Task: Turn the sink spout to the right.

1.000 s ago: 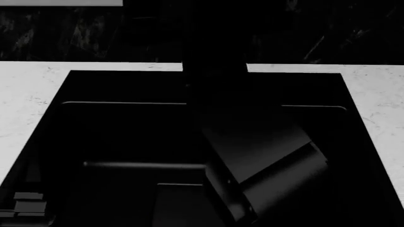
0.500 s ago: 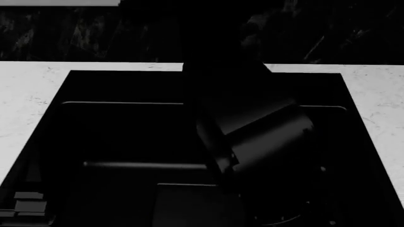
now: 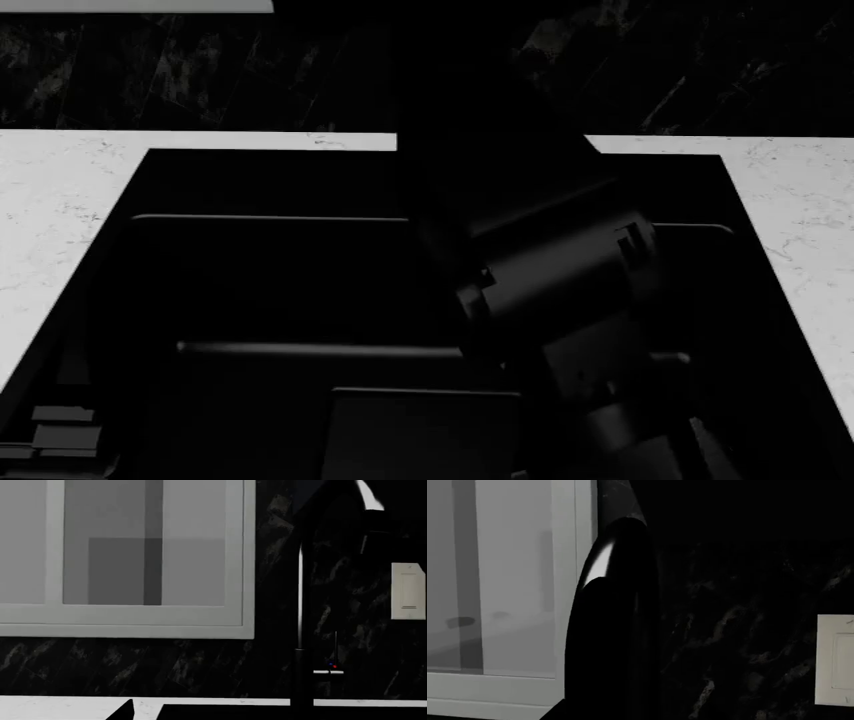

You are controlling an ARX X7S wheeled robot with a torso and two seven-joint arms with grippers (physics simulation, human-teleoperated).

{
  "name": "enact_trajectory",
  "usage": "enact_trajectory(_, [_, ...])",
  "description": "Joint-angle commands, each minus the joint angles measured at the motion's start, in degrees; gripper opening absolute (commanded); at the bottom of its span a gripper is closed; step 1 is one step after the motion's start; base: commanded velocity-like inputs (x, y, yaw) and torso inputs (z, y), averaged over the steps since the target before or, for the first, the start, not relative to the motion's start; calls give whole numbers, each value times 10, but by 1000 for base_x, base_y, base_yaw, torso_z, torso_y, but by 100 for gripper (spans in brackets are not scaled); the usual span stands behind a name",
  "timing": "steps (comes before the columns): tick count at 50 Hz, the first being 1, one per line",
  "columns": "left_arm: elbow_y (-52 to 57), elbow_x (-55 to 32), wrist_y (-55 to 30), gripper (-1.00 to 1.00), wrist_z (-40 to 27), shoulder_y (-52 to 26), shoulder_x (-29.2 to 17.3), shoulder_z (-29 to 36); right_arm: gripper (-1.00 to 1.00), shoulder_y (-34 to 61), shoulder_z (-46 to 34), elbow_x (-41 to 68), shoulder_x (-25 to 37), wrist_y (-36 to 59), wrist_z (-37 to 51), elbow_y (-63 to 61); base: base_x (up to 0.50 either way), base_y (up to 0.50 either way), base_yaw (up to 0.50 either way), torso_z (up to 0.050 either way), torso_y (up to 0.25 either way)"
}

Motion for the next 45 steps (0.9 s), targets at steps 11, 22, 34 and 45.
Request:
enact_trajectory(11, [-1, -1, 0, 100, -3, -1, -3, 4, 100, 12, -9, 14, 23, -2, 14, 8, 0, 0, 0, 0, 0])
enact_trajectory(22, [-2, -2, 0, 100, -4, -3, -5, 6, 100, 8, -8, 21, 38, 8, 26, -11, 0, 0, 0, 0, 0])
enact_trajectory(34, [-3, -5, 1, 100, -5, -3, -7, 6, 100, 1, -8, 25, 61, 22, 34, -31, 0, 0, 0, 0, 0])
enact_trajectory(45, [-4, 1, -1, 100, -8, -5, -8, 13, 100, 8, -1, 29, 87, 37, 39, -36, 0, 0, 0, 0, 0])
